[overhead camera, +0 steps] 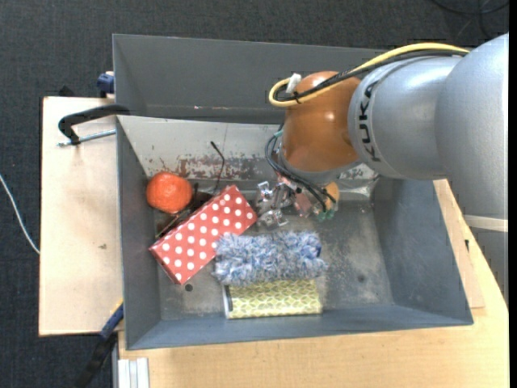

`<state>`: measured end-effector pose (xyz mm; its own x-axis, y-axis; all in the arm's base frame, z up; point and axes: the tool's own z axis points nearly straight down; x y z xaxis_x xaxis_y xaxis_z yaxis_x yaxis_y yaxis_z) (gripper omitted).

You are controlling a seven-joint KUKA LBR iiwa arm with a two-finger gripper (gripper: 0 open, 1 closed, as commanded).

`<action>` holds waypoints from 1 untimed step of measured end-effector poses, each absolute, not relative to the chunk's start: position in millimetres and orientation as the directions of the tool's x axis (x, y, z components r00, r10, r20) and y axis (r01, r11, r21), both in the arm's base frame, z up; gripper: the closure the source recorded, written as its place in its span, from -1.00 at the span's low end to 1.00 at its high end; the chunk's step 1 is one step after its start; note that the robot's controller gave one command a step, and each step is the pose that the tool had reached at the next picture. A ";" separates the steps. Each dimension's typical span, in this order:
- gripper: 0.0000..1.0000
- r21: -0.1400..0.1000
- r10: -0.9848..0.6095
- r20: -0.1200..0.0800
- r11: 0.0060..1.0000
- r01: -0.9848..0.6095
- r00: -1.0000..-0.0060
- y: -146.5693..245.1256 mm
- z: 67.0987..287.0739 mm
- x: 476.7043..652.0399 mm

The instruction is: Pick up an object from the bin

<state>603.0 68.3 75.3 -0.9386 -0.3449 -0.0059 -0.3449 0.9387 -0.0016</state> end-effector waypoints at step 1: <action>1.00 0.000 -0.353 0.001 0.936 -0.353 -0.936 80.1 125.4 597.3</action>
Offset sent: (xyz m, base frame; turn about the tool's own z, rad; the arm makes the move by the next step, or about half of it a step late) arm -0.0161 0.0053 0.1731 -0.1237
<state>597.3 80.1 125.4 -0.9357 -0.3528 0.0006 -0.3528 0.9357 0.0003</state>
